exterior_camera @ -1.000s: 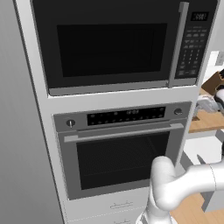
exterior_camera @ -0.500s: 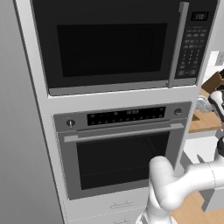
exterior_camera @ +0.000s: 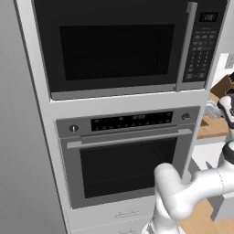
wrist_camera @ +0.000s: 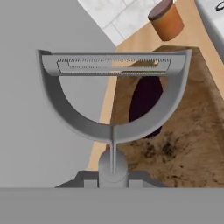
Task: Place the appropriate cutting tool for cutting the eggplant skin on the cutting board.
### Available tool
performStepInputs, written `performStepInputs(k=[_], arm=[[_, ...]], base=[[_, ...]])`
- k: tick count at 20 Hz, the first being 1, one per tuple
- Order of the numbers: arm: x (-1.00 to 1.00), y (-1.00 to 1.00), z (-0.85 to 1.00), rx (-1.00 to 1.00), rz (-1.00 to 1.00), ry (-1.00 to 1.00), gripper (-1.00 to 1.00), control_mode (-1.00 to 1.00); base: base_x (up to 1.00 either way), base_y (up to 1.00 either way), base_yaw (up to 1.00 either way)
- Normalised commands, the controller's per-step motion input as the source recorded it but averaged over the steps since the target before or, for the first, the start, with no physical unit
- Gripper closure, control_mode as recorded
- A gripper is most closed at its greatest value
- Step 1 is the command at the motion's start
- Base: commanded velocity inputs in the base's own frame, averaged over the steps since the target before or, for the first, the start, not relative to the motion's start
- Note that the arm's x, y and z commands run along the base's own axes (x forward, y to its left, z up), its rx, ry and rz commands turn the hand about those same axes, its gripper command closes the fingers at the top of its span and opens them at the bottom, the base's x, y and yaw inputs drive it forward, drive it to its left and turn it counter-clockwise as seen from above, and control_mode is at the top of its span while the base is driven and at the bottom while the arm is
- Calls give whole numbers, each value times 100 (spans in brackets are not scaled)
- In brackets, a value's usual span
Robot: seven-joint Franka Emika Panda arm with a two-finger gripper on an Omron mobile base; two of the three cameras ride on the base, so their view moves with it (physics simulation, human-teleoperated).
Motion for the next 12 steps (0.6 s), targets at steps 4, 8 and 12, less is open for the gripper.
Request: performStepInputs(k=[4, 8, 12], arm=[[11, -9, -28, 0, 0, 0, 100, -100], [38, 0, -21, 0, 0, 3, 100, -100], [27, -4, -19, 0, 0, 4, 100, -100]], base=[[0, 0, 0], [0, 0, 0], [0, 0, 0]])
